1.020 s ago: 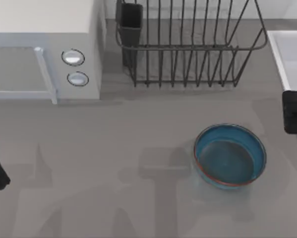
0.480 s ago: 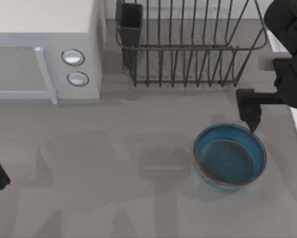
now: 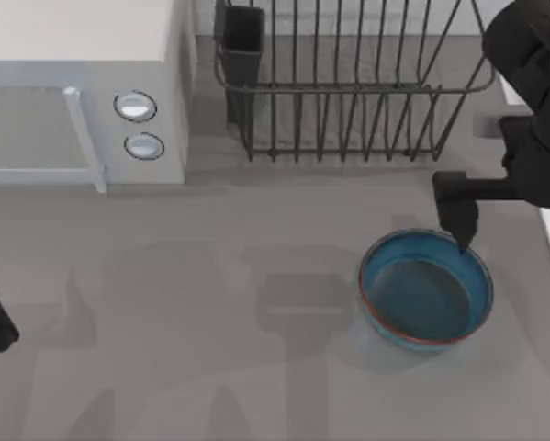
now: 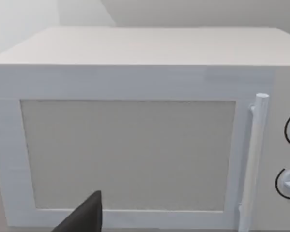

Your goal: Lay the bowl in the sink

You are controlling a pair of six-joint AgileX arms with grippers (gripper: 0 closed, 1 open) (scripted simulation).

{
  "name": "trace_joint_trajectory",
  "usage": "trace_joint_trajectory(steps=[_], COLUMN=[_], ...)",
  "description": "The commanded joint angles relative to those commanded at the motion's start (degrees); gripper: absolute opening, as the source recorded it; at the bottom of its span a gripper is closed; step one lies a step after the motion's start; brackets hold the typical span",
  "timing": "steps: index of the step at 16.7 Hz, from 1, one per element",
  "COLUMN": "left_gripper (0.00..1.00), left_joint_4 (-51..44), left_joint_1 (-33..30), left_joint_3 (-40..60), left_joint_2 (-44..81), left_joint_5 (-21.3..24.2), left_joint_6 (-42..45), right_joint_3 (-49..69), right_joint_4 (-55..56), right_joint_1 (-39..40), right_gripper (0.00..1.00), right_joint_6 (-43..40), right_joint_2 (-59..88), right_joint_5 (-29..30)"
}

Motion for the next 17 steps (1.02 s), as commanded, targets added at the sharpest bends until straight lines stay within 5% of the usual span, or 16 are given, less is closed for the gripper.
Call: trace_joint_trajectory(steps=[7,13,17], left_gripper=[1.0,1.0,1.0], left_joint_4=[0.0,0.0,0.0], left_joint_1=[0.0,0.0,0.0], left_joint_3=[0.0,0.0,0.0], left_joint_2=[0.0,0.0,0.0], left_joint_5=[0.0,0.0,0.0], left_joint_6=[0.0,0.0,0.0], right_joint_3=[-11.68,-13.28,-13.28], right_joint_4=[17.47,19.54,19.54], right_joint_1=[0.3,0.36,0.36], right_gripper=[1.0,1.0,0.7], right_joint_6=[0.32,0.4,0.4], right_joint_2=[5.32,6.08,6.08], right_joint_5=[0.02,0.03,0.03])
